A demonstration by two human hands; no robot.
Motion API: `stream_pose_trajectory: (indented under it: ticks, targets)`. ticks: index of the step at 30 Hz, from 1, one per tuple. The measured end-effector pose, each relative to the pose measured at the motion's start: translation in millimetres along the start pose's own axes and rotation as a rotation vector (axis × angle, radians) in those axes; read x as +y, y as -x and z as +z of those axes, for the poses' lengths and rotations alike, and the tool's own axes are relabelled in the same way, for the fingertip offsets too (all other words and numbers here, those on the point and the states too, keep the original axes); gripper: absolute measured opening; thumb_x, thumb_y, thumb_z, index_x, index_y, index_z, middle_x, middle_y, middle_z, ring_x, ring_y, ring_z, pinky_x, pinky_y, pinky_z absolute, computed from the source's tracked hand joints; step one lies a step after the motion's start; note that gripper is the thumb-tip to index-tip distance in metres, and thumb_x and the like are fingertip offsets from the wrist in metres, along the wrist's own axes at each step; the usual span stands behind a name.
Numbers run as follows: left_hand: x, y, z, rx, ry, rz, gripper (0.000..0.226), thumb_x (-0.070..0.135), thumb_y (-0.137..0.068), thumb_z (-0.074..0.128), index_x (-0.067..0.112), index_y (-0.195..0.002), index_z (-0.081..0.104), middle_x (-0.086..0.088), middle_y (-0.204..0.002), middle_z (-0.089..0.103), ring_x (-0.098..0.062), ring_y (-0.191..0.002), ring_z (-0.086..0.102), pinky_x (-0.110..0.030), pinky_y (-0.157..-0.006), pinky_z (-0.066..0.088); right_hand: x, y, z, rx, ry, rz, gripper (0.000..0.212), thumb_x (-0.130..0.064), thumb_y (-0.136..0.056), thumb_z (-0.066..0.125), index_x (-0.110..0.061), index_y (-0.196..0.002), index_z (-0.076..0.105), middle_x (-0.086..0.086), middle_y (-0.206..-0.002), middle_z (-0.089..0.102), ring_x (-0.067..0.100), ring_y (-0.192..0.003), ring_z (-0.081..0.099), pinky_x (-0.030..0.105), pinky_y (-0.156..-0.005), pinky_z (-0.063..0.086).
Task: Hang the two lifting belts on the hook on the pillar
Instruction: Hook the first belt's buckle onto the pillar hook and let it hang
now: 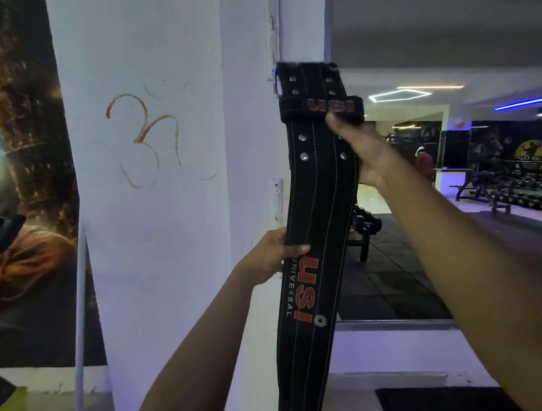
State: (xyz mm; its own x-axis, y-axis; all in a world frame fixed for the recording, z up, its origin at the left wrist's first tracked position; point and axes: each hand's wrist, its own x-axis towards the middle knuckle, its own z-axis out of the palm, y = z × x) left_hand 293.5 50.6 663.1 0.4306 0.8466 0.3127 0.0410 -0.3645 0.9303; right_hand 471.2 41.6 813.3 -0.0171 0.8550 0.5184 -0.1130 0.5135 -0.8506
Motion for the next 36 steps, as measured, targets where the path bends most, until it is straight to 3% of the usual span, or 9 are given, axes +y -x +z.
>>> stream_pose_trajectory:
  ticks: [4, 8, 11, 16, 22, 26, 31, 34, 36]
  targets:
    - [3, 1, -1, -0.024, -0.024, -0.015, 0.02, 0.012, -0.088, 0.059, 0.017, -0.107, 0.062, 0.0, -0.097, 0.07, -0.018, -0.092, 0.069, -0.034, -0.08, 0.055, 15, 6, -1, -0.02, -0.015, 0.101, 0.058, -0.045, -0.068, 0.076, -0.021, -0.12, 0.065, 0.006, -0.121, 0.069, 0.03, -0.115, 0.062, 0.048, -0.098, 0.051]
    - [-27, 20, -3, -0.079, -0.028, -0.104, 0.023, 0.012, -0.088, 0.059, 0.009, -0.11, 0.062, -0.005, -0.104, 0.071, -0.022, -0.1, 0.068, -0.036, -0.089, 0.054, 17, 6, -2, 0.054, -0.071, 0.102, 0.022, -0.029, -0.084, 0.068, -0.018, -0.103, 0.069, 0.004, -0.108, 0.072, 0.027, -0.1, 0.068, 0.045, -0.09, 0.055]
    - [-53, 29, -5, -0.119, -0.053, -0.181, 0.032, 0.012, -0.087, 0.06, 0.004, -0.118, 0.059, -0.012, -0.114, 0.067, -0.029, -0.112, 0.063, -0.048, -0.101, 0.046, 22, 7, -2, 0.116, -0.071, 0.112, 0.026, -0.029, -0.08, 0.071, -0.018, -0.104, 0.069, 0.007, -0.119, 0.07, 0.033, -0.117, 0.061, 0.051, -0.097, 0.051]
    - [-54, 25, -8, -0.174, -0.025, -0.206, 0.03, 0.018, -0.087, 0.06, 0.008, -0.115, 0.06, -0.009, -0.11, 0.067, -0.032, -0.114, 0.06, -0.051, -0.103, 0.044, 25, 4, -2, 0.145, -0.054, 0.128, 0.034, -0.033, -0.076, 0.074, -0.019, -0.106, 0.07, 0.005, -0.119, 0.07, 0.033, -0.12, 0.059, 0.05, -0.095, 0.052]
    - [13, 11, -3, -0.018, 0.172, -0.046, 0.046, 0.043, -0.089, 0.046, 0.011, -0.12, 0.055, 0.0, -0.104, 0.064, -0.019, -0.098, 0.061, -0.034, -0.085, 0.05, 18, 5, -4, 0.139, -0.056, 0.111, 0.033, -0.03, -0.079, 0.072, -0.019, -0.109, 0.068, 0.004, -0.116, 0.07, 0.029, -0.111, 0.064, 0.049, -0.095, 0.052]
    - [88, -22, 1, 0.061, 0.245, 0.14, 0.058, 0.05, -0.088, 0.049, 0.01, -0.131, 0.052, -0.009, -0.121, 0.065, -0.027, -0.112, 0.062, -0.041, -0.098, 0.05, 15, 6, 1, 0.074, -0.041, 0.066, 0.02, -0.019, -0.083, 0.068, -0.019, -0.103, 0.068, 0.006, -0.111, 0.071, 0.027, -0.103, 0.068, 0.046, -0.092, 0.054]
    - [124, -49, 12, 0.368, 0.287, 0.225, 0.021, 0.027, -0.09, 0.058, 0.008, -0.096, 0.064, -0.014, -0.099, 0.068, -0.033, -0.097, 0.066, -0.043, -0.089, 0.054, 2, 13, 4, 0.042, 0.001, -0.009, 0.031, -0.019, -0.088, 0.063, -0.013, -0.119, 0.061, 0.006, -0.113, 0.069, 0.024, -0.104, 0.067, 0.042, -0.091, 0.054]
    - [138, -56, 18, 0.435, 0.256, 0.289, 0.015, 0.024, -0.09, 0.058, 0.01, -0.086, 0.064, -0.011, -0.087, 0.068, -0.027, -0.081, 0.067, -0.037, -0.075, 0.058, 8, 28, -1, 0.003, 0.111, -0.017, 0.037, -0.022, -0.091, 0.06, -0.011, -0.125, 0.057, -0.003, -0.105, 0.067, 0.008, -0.091, 0.065, 0.023, -0.074, 0.054]
    - [152, -59, 16, 0.482, 0.237, 0.31, 0.016, 0.023, -0.09, 0.058, 0.01, -0.081, 0.062, -0.008, -0.08, 0.067, -0.023, -0.071, 0.066, -0.031, -0.066, 0.058, 31, 43, -10, -0.048, 0.097, 0.064, 0.037, -0.02, -0.093, 0.057, -0.007, -0.128, 0.055, 0.0, -0.109, 0.067, 0.009, -0.096, 0.065, 0.023, -0.079, 0.053]
